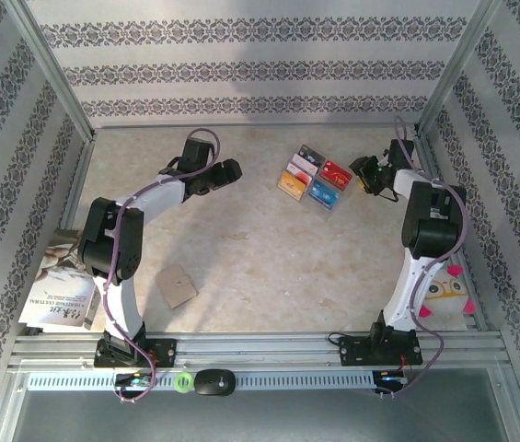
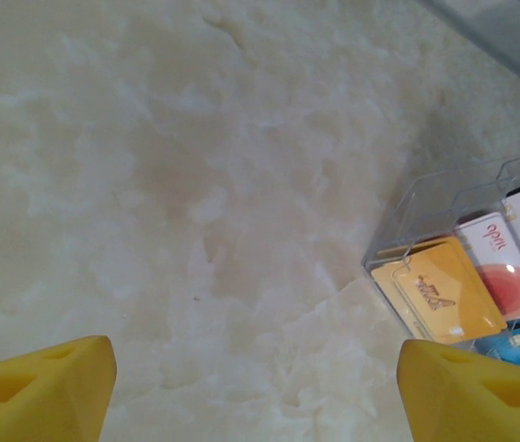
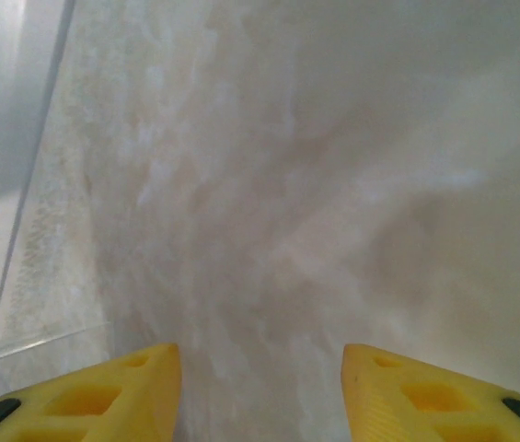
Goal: Take the credit cards out of the card holder
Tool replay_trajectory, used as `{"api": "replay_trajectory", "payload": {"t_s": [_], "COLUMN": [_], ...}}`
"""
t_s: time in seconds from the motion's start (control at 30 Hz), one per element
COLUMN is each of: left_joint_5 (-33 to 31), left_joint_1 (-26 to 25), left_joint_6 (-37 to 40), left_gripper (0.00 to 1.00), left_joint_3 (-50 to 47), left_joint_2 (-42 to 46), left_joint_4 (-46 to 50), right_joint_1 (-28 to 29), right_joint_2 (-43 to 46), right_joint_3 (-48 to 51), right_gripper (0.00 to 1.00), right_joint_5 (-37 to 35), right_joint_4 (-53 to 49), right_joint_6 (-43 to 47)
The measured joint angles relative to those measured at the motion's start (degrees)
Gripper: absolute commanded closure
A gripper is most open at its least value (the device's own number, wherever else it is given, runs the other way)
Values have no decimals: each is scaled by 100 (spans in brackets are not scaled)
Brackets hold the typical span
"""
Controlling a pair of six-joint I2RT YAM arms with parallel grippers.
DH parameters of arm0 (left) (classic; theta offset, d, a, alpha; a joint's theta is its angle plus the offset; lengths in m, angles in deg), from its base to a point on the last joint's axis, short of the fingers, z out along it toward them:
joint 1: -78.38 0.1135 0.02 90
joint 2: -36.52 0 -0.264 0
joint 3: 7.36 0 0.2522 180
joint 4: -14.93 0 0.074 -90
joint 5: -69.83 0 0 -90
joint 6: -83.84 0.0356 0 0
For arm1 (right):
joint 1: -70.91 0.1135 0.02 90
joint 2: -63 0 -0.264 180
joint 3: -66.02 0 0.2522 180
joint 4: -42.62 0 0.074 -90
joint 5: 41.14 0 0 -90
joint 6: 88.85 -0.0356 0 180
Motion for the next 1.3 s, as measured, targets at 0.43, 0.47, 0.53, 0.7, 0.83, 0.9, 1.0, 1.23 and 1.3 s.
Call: {"api": "replay_trajectory", "payload": {"t_s": [0.43,0.47,0.53,0.7,0.83,0.9,1.0,1.23,1.3], "left_joint_5": [20,20,20,11,-26,-50,-114,-155,-160], "left_joint_1": [-39,-39,-39,-39,-28,-4,72,393,431], "left_joint_6": [42,42,42,63,70,85,105,107,109], "left_gripper": [20,20,20,20,20,19,19,19,19], "left_joint_3": [-1110,-1154,-1222,-1399,-1554,-1683,-1923,-2367,-2470], "left_joint_2": [579,658,809,1189,1429,1561,1790,2142,2236], "left_joint_4": [87,90,92,101,125,129,205,269,286], "right_joint_1": [208,256,358,599,769,863,1064,1738,1952], "right_joint_2": [-1021,-1058,-1141,-1340,-1403,-1421,-1436,-1572,-1617], "right_joint_3": [-1150,-1204,-1300,-1434,-1469,-1497,-1508,-1589,-1620], "right_gripper": [58,59,59,59,60,60,60,61,61], "right_joint_5": [1543,1637,1827,2245,2524,2638,2774,3064,3150], "right_joint_4": [-396,-428,-461,-514,-540,-533,-533,-474,-459], "right_joint_6": [612,654,719,780,800,815,844,839,837]}}
